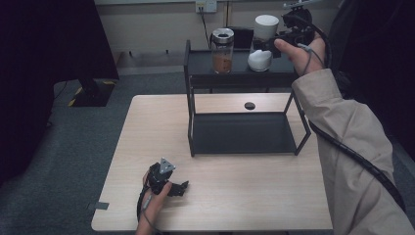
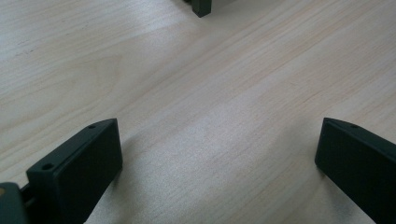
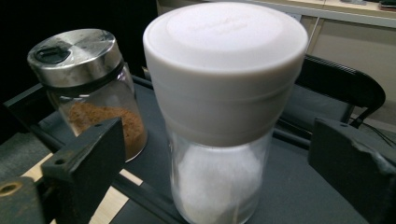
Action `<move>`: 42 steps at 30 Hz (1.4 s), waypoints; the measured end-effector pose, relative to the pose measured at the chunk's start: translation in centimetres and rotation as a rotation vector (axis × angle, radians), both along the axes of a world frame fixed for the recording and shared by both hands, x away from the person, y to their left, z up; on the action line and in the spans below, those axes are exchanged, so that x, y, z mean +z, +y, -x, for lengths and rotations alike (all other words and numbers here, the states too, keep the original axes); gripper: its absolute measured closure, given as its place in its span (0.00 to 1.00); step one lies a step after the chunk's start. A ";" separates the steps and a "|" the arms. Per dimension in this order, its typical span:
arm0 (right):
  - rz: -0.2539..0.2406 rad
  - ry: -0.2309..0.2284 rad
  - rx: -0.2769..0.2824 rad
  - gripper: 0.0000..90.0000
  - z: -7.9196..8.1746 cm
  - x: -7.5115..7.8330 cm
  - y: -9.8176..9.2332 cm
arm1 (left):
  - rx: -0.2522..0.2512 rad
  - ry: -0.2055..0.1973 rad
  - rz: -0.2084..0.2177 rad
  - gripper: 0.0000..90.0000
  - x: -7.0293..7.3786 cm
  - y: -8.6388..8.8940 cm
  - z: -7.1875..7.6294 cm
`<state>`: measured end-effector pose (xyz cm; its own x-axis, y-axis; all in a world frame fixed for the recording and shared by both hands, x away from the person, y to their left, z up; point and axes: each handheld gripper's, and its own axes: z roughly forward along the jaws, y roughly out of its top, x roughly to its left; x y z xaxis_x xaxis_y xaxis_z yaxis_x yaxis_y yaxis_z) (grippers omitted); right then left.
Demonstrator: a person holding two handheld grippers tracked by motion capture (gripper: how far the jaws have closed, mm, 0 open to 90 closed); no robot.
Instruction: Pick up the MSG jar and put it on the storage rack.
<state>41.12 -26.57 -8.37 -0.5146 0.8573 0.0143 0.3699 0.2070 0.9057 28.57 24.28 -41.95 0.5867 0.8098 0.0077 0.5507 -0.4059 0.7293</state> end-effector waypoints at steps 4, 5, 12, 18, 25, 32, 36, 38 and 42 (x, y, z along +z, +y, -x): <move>0.005 -0.004 0.005 0.01 0.4 -0.2 -0.6 | 0.000 0.000 0.000 0.00 0.0 0.0 0.0; 0.009 -0.006 0.012 0.00 0.5 -0.3 -0.7 | 0.000 0.000 0.000 0.00 0.0 0.0 0.0; 0.002 -0.001 0.027 0.00 1.1 -0.9 -1.5 | 0.000 0.000 0.000 0.00 0.0 0.0 0.0; 0.003 0.000 0.041 0.00 1.7 -1.7 -1.8 | 0.000 0.000 0.000 0.00 0.0 0.0 0.0; 0.000 -0.001 0.051 0.00 2.4 -2.7 -2.3 | 0.000 0.000 0.000 0.00 0.0 0.0 0.0; -0.021 -0.006 0.066 0.01 3.2 -3.7 -3.1 | 0.000 0.000 0.000 0.00 0.0 0.0 0.0; -0.024 -0.009 0.079 0.01 3.7 -4.1 -3.5 | 0.000 0.000 0.000 0.00 0.0 0.0 0.0; -0.021 -0.011 0.081 0.01 3.9 -4.2 -3.6 | 0.000 0.000 0.000 0.00 0.0 0.0 0.0; -0.025 -0.009 0.095 0.01 4.3 -4.8 -4.0 | 0.000 0.000 0.000 0.00 0.0 0.0 0.0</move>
